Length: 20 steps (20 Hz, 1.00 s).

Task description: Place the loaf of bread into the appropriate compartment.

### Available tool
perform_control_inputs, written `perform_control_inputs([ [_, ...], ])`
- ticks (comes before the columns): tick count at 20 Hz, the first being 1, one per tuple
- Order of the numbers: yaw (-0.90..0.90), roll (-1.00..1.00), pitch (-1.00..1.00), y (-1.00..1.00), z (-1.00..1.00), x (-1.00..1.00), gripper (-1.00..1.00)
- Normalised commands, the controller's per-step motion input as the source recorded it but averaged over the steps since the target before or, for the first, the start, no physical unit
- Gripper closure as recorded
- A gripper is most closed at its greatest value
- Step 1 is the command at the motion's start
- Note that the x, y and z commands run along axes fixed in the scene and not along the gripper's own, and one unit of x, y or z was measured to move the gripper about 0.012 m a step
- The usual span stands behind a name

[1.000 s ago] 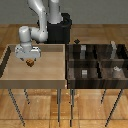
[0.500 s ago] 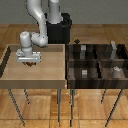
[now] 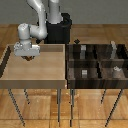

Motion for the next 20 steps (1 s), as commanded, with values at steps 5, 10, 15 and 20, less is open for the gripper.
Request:
perform_control_inputs([
  [5,0.00,0.00,0.00,0.00,1.00,0.00,1.00],
  [10,0.00,0.00,0.00,0.24,0.40,0.00,1.00],
  [15,0.00,0.00,0.00,1.00,0.00,0.00,1.00],
  [20,0.00,0.00,0.00,1.00,0.00,0.00,1.00],
])
